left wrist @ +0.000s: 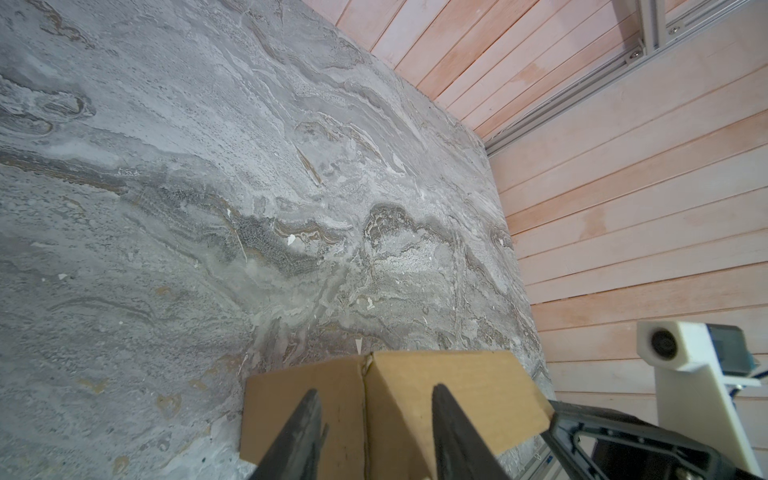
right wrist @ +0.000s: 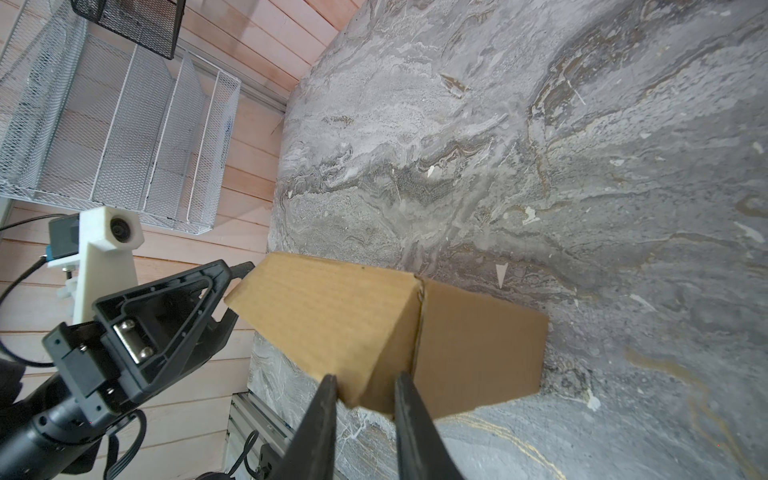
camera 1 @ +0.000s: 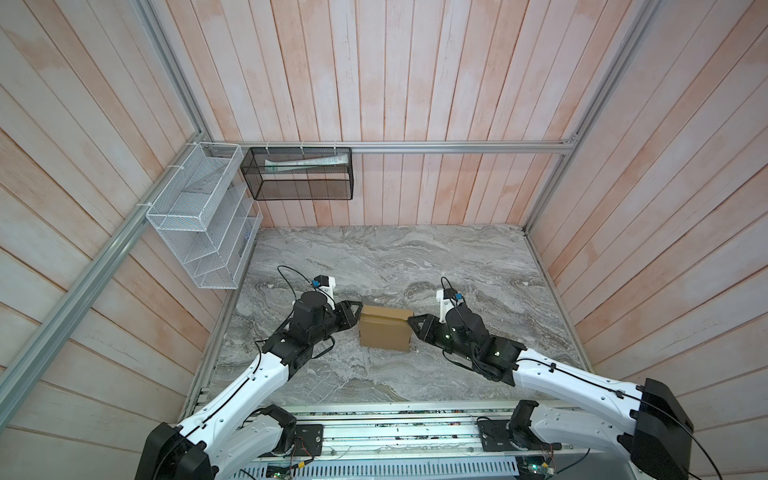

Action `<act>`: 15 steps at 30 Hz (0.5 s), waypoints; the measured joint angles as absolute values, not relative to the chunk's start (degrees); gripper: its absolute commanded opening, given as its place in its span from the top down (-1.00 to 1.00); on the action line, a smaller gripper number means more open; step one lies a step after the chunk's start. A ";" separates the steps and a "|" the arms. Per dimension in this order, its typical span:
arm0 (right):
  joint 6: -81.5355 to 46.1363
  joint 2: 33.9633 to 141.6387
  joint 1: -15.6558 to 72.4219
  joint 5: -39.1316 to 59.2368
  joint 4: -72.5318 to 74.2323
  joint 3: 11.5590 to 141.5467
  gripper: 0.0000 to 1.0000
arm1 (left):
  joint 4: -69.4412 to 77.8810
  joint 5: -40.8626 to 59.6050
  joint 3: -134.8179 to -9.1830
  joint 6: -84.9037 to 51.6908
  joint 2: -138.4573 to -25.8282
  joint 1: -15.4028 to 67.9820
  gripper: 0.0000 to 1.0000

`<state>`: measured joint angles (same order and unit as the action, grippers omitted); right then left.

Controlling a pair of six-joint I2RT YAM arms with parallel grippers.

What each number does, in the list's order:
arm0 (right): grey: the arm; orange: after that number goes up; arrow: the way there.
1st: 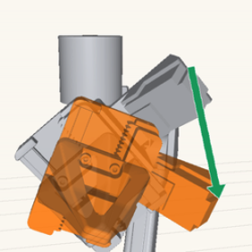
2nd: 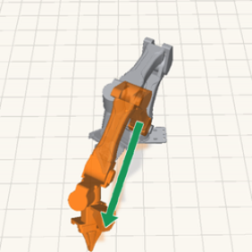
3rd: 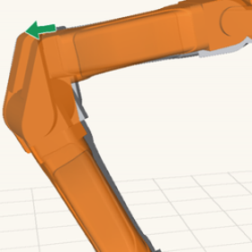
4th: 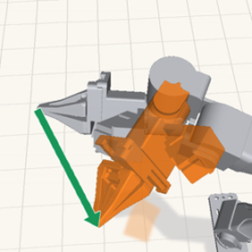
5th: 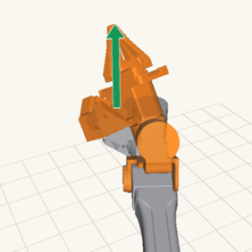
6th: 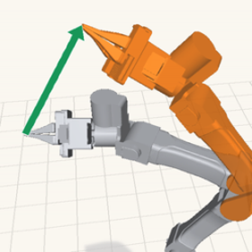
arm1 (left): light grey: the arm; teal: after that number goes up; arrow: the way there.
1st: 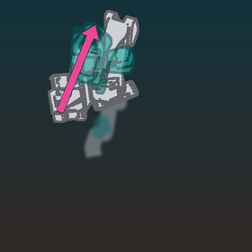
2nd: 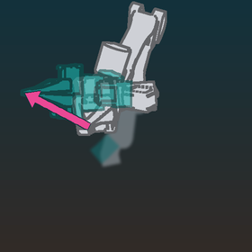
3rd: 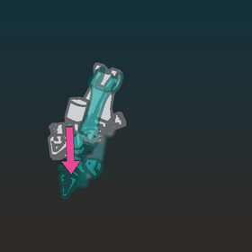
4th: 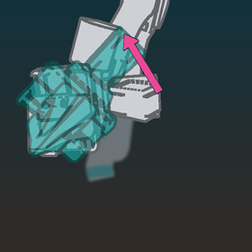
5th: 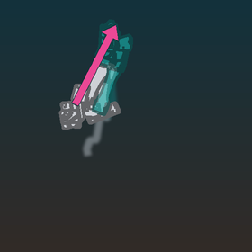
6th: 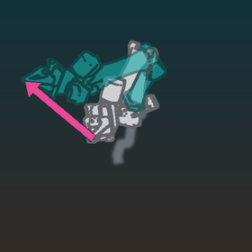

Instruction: Fold the paper box

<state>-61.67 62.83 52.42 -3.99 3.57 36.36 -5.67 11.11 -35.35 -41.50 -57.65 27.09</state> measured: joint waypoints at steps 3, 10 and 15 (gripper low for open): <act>-61.67 62.78 52.42 -3.99 3.44 36.36 0.49 | -5.34 11.35 -34.98 -41.65 -57.65 27.09 0.14; -61.67 62.78 52.47 -3.99 3.40 36.36 0.49 | -3.90 11.77 -33.26 -42.28 -57.54 27.09 0.19; -61.67 62.78 52.49 -3.99 3.42 36.34 0.49 | -2.81 11.99 -32.01 -42.94 -56.69 27.09 0.22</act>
